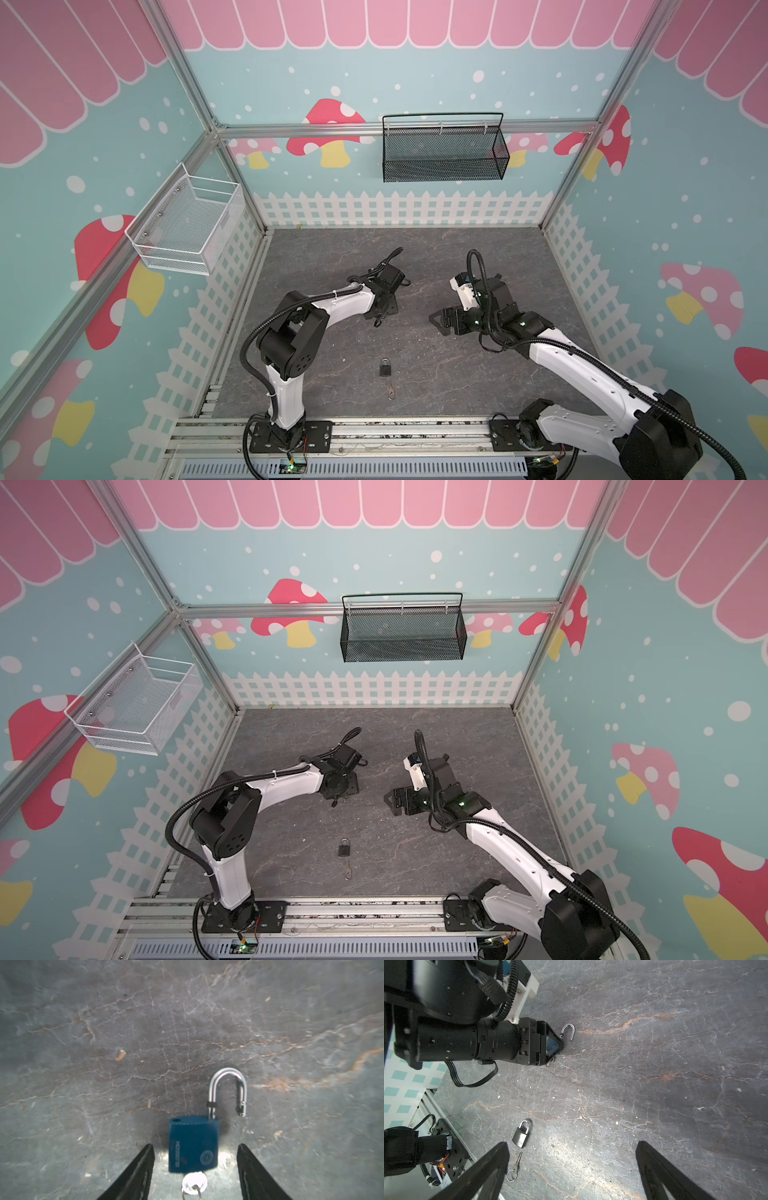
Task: Unlock with the key
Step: 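Lower the opened blue padlock to the table and release it with the left gripper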
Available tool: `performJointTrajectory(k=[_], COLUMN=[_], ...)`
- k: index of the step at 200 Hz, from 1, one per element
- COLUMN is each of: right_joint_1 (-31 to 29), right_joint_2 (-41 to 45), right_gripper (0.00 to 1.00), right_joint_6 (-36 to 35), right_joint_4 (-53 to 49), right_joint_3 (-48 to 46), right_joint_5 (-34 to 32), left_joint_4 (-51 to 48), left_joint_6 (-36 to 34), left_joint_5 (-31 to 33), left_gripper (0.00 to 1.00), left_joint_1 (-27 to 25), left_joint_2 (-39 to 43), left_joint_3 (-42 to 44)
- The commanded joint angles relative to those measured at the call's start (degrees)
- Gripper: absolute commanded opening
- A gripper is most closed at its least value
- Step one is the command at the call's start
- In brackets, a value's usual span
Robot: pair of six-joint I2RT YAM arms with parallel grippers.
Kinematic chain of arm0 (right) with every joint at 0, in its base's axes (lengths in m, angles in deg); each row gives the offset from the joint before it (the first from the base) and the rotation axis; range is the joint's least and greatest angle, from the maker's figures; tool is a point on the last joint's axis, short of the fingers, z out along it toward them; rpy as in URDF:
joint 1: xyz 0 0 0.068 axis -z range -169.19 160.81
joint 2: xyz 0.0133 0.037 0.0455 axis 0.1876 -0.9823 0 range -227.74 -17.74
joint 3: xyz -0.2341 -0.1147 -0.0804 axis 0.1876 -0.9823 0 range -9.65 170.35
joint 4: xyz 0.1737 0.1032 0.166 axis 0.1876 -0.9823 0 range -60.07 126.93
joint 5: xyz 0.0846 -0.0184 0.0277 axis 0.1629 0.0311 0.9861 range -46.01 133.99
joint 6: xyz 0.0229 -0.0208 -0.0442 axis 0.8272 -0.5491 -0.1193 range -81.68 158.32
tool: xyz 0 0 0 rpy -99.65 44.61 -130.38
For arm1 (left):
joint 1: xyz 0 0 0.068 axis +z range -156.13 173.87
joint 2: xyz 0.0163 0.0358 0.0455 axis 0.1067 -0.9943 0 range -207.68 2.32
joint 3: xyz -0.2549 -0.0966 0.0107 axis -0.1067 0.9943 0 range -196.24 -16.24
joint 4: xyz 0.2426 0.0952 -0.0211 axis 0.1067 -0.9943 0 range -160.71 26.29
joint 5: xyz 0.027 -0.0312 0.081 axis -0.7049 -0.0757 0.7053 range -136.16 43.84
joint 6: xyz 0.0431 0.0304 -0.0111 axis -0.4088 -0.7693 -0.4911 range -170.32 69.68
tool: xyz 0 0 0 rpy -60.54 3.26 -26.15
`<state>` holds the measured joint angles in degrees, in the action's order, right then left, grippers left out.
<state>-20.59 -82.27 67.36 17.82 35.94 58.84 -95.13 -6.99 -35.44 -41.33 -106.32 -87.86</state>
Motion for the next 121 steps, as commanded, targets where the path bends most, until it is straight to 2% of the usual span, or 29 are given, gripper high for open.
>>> performJointTrajectory(k=[1, 31, 65, 121], right_joint_1=[-1.5, -5.7, -14.6, -27.6], right_joint_2=[-0.8, -1.3, -3.4, -8.8], right_gripper=[0.98, 0.98, 0.98, 0.97], right_joint_6=[-1.3, 0.6, 3.9, 11.0], right_joint_4=[-2.9, -4.2, -7.9, -8.5], right_joint_3=[2.4, 3.3, 5.6, 5.1], right_joint_5=[0.0, -1.8, -9.6, -16.4], left_joint_4=[0.4, 0.6, 0.5, -1.0], left_joint_6=[1.8, 2.7, 2.0, 1.9], left_joint_5=[-0.8, -0.1, 0.1, -1.2], left_gripper=[0.7, 0.72, 0.72, 0.72], left_joint_1=[0.4, 0.6, 0.8, 1.0], left_joint_2=[6.4, 14.5, 25.9, 46.2], left_joint_3=[1.8, 5.7, 11.7, 22.3])
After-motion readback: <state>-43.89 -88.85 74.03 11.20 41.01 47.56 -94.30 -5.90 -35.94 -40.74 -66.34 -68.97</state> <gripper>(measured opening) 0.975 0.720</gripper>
